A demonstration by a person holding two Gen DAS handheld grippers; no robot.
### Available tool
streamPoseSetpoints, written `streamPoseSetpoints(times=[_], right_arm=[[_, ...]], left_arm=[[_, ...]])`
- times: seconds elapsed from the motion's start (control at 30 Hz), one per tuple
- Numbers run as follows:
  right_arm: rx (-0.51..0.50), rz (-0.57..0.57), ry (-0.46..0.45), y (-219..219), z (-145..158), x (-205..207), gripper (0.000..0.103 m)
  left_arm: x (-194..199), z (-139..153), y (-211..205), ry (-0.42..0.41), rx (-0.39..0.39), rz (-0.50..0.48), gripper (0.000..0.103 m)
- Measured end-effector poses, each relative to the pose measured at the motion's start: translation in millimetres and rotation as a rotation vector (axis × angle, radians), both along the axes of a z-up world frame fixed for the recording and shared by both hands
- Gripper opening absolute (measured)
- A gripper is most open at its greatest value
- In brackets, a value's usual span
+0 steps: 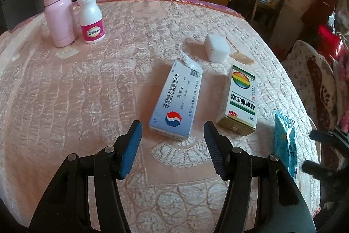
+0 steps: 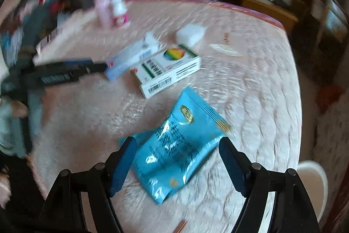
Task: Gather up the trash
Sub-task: 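Grasp the white medicine box with the left tool while the right tool grasps the blue snack bag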
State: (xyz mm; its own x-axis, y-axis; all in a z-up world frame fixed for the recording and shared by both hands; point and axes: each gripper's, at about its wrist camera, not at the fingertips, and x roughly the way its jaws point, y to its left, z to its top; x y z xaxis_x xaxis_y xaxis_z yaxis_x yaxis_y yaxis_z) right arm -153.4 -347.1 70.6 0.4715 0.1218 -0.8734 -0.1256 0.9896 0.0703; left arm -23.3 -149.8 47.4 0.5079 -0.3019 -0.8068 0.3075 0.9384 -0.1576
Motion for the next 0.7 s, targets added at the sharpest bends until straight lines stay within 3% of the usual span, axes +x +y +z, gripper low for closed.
streamPoseSetpoints(times=[0.13, 0.4, 0.7], right_arm=[[0.121, -0.178, 0.004, -23.1, 3.9, -15.7, 0.086], [0.234, -0.404, 0.053, -13.9, -22.8, -2.6, 0.087], [0.089, -0.425, 0.025, 11.0, -35.0, 13.8, 0.088]], left_arm=[[7.1, -1.8, -3.2, 0.006, -0.002, -0.008, 0.057], [26.6, -12.9, -15.0, 0.011, 0.041, -0.032, 0.059], [50.9, -27.7, -37.5, 0.013, 0.124, -0.069, 0.059]])
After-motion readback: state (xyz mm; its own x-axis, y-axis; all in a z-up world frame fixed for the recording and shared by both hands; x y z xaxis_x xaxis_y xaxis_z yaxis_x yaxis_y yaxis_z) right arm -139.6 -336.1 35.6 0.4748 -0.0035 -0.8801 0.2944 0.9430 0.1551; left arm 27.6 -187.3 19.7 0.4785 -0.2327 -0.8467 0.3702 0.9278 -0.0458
